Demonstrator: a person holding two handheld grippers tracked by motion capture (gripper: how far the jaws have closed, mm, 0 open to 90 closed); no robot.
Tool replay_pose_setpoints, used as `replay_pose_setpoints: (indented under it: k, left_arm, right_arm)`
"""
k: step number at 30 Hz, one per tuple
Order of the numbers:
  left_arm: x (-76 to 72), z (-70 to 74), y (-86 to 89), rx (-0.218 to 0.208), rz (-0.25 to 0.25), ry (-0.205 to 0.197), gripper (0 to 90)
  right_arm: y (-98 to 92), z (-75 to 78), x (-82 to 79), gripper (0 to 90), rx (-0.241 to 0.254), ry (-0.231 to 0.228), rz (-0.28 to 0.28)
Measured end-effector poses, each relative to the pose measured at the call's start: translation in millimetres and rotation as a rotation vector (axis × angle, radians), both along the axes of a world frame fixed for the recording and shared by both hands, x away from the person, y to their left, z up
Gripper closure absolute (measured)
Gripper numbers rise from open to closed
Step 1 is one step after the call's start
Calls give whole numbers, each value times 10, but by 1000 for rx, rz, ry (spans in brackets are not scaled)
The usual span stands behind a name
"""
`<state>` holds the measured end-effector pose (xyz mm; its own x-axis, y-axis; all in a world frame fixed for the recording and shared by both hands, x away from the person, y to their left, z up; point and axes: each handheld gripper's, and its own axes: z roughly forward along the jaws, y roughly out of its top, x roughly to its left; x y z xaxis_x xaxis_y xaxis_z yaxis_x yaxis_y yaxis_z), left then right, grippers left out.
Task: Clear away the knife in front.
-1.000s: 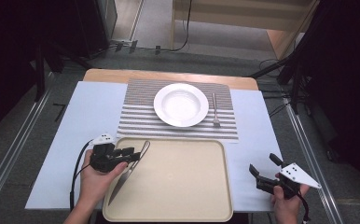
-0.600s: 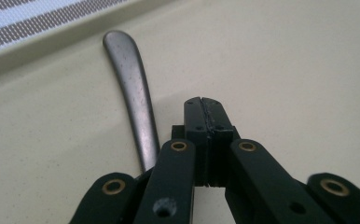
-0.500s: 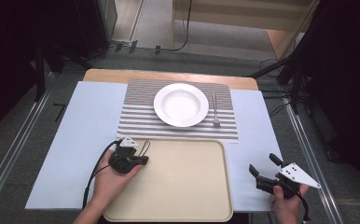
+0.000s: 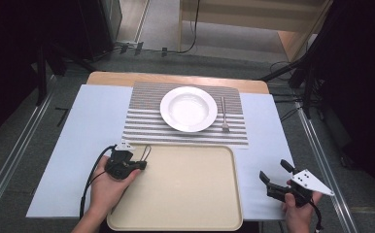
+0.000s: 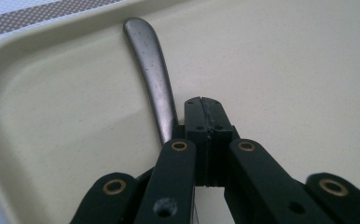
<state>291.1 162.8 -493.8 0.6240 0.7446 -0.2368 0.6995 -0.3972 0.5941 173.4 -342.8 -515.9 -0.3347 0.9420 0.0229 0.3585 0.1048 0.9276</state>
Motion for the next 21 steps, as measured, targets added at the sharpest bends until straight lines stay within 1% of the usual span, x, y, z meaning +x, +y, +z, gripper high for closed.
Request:
replay_pose_setpoints:
  k: [2,3,11,15,21]
  left_arm:
    - [-9,-1,39,-5,20,-2,898]
    - [-9,2,57,-4,15,0,898]
    - [-31,24,225,-13,57,-15,898]
    - [-39,29,281,-23,67,-17,898]
    - [-54,30,323,-18,75,-22,898]
  right_arm:
    - [-2,1,0,99,2,0,1]
    - [-3,1,0,99,2,0,0]
    - [-7,3,0,99,4,-2,1]
    - [-5,3,-1,99,3,-1,1]
    - [-3,2,0,99,1,0,-1]
